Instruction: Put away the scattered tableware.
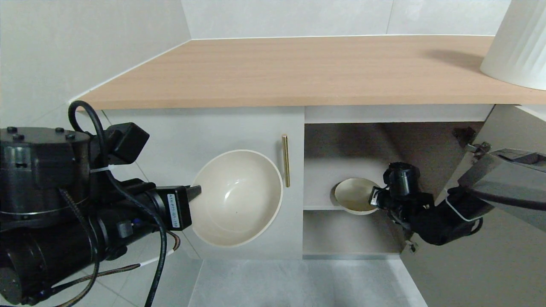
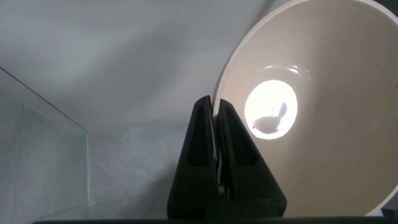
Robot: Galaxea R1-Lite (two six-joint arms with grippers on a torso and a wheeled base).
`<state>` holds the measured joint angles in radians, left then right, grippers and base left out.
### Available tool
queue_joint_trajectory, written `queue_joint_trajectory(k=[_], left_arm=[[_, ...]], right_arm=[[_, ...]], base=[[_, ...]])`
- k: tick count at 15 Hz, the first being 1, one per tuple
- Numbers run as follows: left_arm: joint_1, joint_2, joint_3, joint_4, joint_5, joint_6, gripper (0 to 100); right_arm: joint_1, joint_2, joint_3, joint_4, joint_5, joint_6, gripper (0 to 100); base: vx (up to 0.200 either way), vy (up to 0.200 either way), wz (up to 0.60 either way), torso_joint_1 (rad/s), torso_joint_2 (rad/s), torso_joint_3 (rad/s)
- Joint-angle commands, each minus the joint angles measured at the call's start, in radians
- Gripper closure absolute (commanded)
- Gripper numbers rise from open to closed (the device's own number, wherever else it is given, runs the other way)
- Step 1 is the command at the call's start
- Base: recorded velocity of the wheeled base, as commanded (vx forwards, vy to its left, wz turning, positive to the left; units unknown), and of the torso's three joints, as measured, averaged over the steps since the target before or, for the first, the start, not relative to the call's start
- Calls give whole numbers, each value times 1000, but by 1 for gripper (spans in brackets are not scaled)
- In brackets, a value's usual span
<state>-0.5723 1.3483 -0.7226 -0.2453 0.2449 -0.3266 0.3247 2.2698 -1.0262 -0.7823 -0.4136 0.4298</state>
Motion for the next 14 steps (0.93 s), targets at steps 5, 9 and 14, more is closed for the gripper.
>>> queue_joint_trajectory(k=[5, 9, 14], left_arm=[[0, 2, 0, 0, 1, 0, 100], [0, 8, 0, 0, 1, 0, 100], [0, 9, 0, 0, 1, 0, 100]], right_arm=[[-19, 86, -124, 8, -65, 3, 100], [-42, 123, -187, 9, -82, 1, 100], [-47, 140, -216, 9, -96, 3, 100]], base=[[0, 0, 0, 0, 0, 0], [0, 0, 0, 0, 0, 0], [0, 0, 0, 0, 0, 0]])
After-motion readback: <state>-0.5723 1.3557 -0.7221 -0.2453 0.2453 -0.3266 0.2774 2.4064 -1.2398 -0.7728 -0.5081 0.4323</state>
